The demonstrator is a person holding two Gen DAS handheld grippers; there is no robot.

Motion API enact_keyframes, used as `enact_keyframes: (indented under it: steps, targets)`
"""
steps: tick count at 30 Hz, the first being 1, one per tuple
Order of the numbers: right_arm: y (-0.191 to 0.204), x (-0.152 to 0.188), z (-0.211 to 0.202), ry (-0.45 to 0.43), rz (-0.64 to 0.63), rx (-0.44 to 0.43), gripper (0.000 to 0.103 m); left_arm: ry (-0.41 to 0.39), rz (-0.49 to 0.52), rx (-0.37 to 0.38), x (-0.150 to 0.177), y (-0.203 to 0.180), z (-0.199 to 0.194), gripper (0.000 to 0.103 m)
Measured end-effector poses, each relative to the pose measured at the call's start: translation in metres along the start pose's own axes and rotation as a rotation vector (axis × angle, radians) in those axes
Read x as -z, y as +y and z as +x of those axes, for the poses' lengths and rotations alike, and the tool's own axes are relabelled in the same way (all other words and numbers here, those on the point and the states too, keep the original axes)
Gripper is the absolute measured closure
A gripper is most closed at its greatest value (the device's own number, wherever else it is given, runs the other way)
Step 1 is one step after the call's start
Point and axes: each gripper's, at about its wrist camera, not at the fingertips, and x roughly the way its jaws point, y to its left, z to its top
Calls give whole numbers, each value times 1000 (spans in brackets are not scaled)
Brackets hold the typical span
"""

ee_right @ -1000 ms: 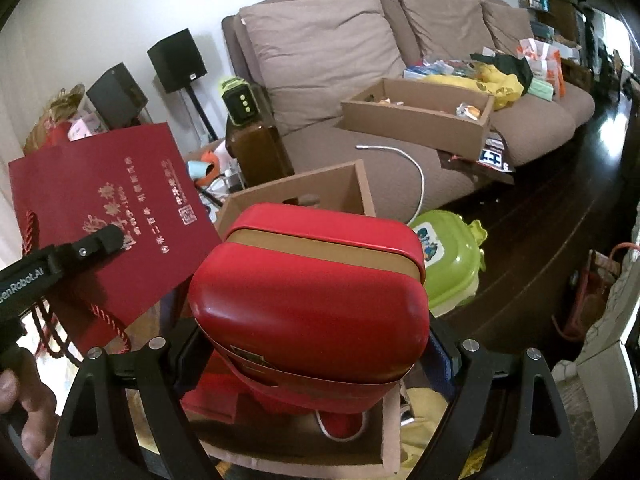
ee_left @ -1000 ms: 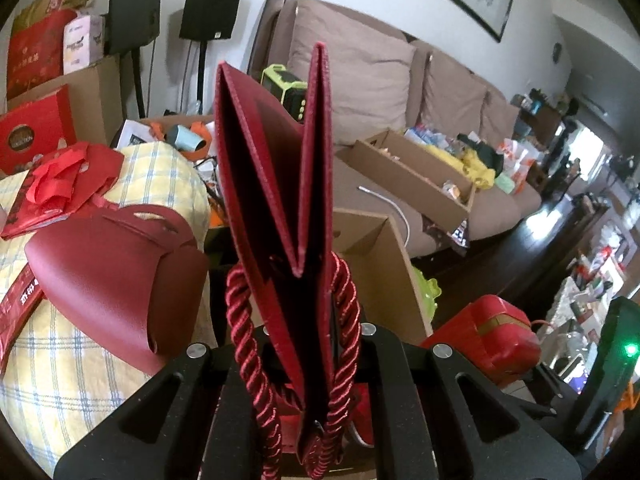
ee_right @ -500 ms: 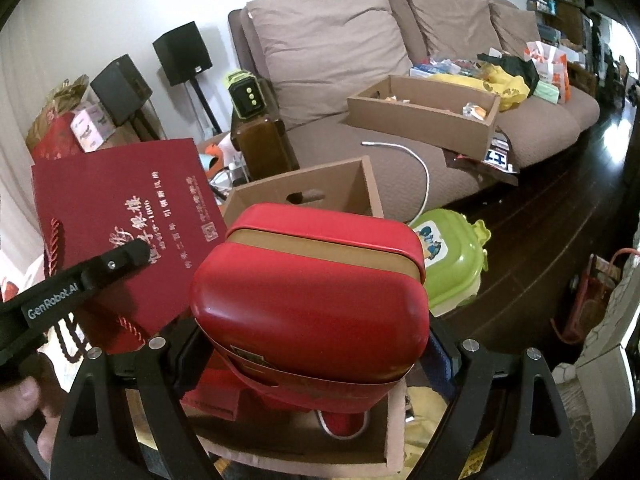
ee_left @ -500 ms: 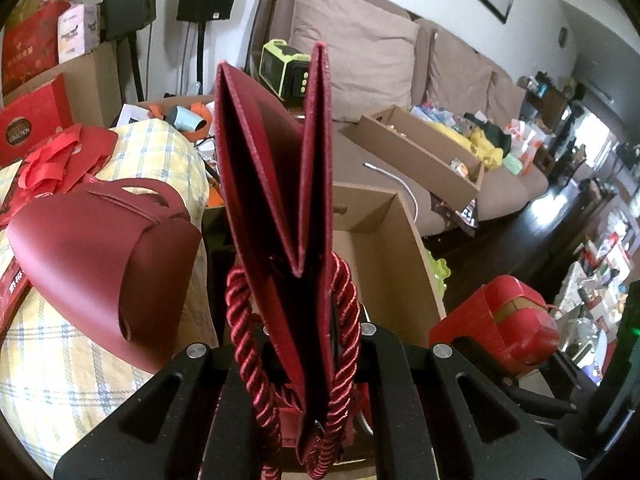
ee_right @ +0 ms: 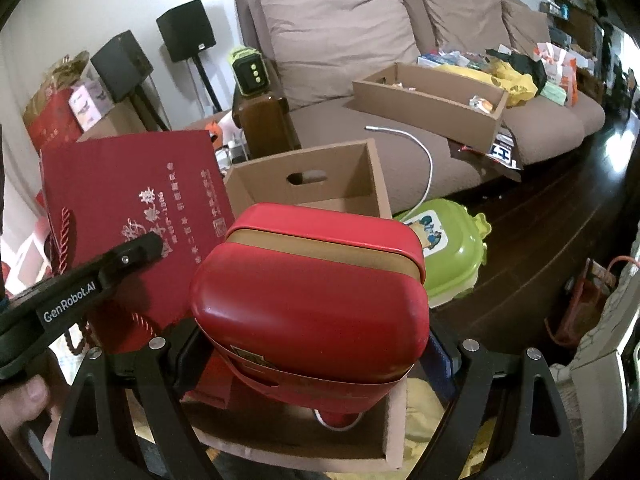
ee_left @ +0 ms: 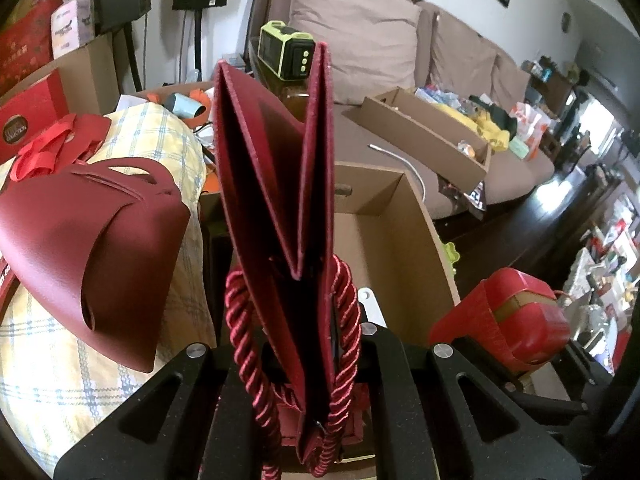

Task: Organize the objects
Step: 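Lower the held gift bag and red tin into the cardboard box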

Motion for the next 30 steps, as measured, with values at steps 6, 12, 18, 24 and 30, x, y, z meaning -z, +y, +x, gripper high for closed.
enact_keyframes:
  steps: [6,12,18,24,30]
  targets:
    - [0,2,6,32,-2,5,15,18,47,-5,0,-8,5,96]
    - [-3,3,8,50,5,11,15,3,94,-20,-11,-18,12,95]
    - [-7,4,11,66,16,20,15,-33,140,-30,-30,-31,20,95]
    - [-12,3,12,73,29,24,15,-118,120,3,-53,-40,18,95]
    - [-11,6,20,116,24,29,15,-122,214,-20,-54,-55,30,95]
